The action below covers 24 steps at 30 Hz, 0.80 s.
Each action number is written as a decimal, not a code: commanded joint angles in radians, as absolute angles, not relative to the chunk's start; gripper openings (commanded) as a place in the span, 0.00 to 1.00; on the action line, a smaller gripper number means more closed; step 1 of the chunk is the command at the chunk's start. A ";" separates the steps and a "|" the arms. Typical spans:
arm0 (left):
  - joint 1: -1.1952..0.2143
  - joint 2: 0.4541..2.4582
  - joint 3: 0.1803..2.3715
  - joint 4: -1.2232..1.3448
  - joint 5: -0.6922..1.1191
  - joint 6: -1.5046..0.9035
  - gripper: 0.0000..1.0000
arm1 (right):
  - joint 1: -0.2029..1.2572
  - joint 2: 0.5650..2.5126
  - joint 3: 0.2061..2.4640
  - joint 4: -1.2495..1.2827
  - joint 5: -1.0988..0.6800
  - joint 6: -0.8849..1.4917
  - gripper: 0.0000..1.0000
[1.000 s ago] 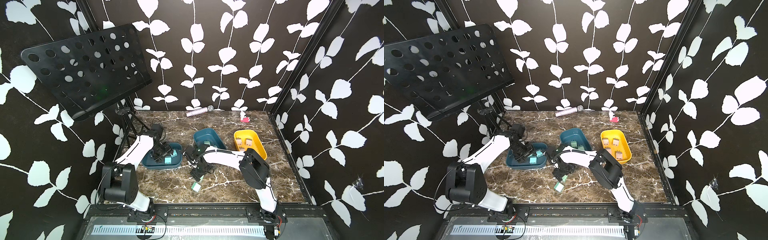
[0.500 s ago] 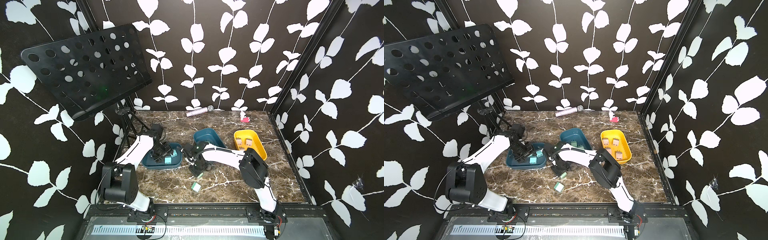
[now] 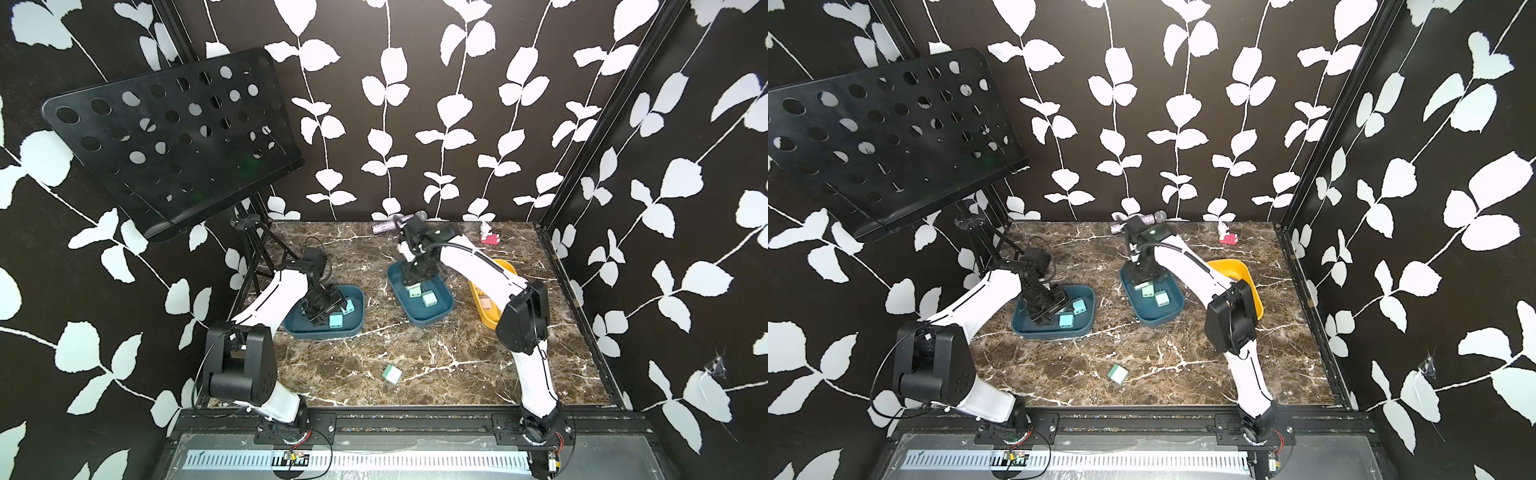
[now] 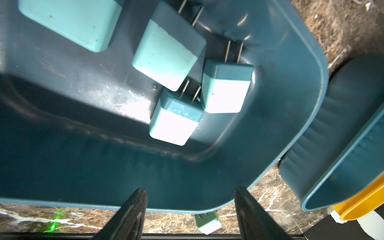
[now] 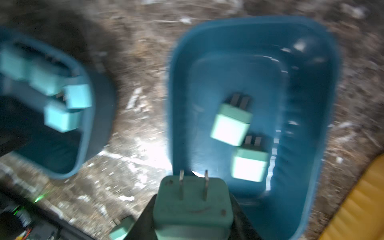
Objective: Place the plugs by color into the storage box
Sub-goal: Place the plug in the storage box.
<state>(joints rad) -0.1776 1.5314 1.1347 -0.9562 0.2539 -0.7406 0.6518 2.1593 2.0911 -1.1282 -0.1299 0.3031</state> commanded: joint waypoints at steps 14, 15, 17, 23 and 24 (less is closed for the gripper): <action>-0.173 1.541 1.181 -0.981 0.253 -0.732 0.69 | 0.663 2.236 1.813 -0.995 -0.199 0.368 0.43; -0.172 1.543 1.183 -0.982 0.253 -0.729 0.69 | 0.662 2.241 1.807 -0.991 -0.199 0.369 0.43; -0.173 1.546 1.184 -0.984 0.254 -0.728 0.69 | 0.663 2.248 1.794 -0.983 -0.201 0.370 0.45; -0.173 1.552 1.198 -0.990 0.255 -0.726 0.69 | 0.663 2.238 1.779 -0.972 -0.192 0.379 0.57; -0.173 1.552 1.202 -0.994 0.253 -0.724 0.69 | 0.662 2.224 1.779 -0.975 -0.188 0.380 0.61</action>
<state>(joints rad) -0.1776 1.5547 1.1698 -0.9630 0.2539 -0.7395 0.6632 2.2314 1.7889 -0.9699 -0.1955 0.3763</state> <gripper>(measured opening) 0.689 0.605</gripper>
